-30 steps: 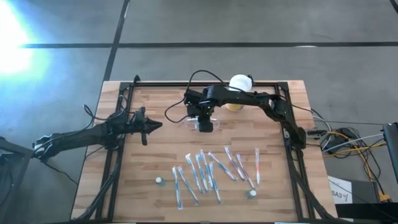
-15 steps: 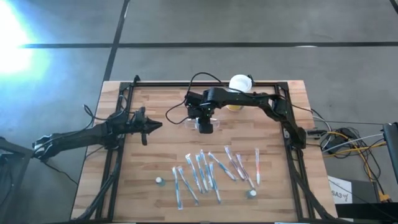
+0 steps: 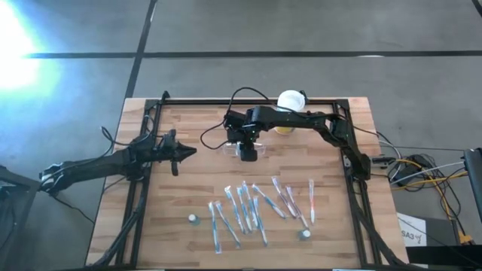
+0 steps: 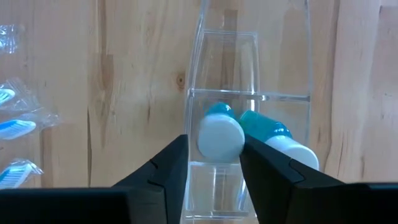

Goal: Pick & Place toothbrushing station
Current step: Put the blue mouthwash bottle into the transparent organizer

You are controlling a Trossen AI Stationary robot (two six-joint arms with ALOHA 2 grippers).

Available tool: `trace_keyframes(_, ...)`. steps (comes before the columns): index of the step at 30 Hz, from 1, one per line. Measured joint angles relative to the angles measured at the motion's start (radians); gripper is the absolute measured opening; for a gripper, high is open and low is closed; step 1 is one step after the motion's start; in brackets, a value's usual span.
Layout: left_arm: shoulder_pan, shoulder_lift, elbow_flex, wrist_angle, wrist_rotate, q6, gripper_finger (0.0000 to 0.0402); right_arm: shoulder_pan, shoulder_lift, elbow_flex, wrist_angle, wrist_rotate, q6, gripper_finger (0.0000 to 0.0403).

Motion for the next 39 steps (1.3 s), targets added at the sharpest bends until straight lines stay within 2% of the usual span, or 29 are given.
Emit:
trace_keyframes(10, 0.0, 0.0, 0.0, 0.0, 0.0, 0.0, 0.003, 0.0, -0.005, 0.021, -0.026, 0.004, 0.0, 0.0139)
trace_keyframes(21, 0.0, 0.0, 0.0, 0.0, 0.0, 0.0, 0.003, 0.0, -0.023, 0.203, -0.229, 0.003, 0.014, 0.0146)
trace_keyframes(24, 0.0, 0.0, 0.0, -0.001, 0.0, 0.0, 0.003, 0.006, -0.058, 0.232, -0.226, -0.049, 0.024, 0.014)
trace_keyframes(27, 0.0, 0.0, 0.0, -0.012, 0.0, 0.0, 0.003, 0.023, -0.124, 0.24, -0.177, -0.135, 0.004, 0.013)
trace_keyframes(31, 0.0, 0.0, 0.0, -0.027, 0.0, 0.0, 0.003, 0.051, -0.268, 0.199, -0.048, -0.194, 0.001, 0.0113)
trace_keyframes(35, 0.0, 0.0, 0.0, -0.043, 0.0, 0.0, 0.003, 0.064, -0.456, 0.098, 0.116, -0.204, 0.048, 0.0091)
trace_keyframes(39, 0.0, 0.0, 0.0, -0.043, 0.0, 0.0, 0.003, 0.066, -0.653, -0.064, 0.288, -0.208, 0.108, 0.0063)
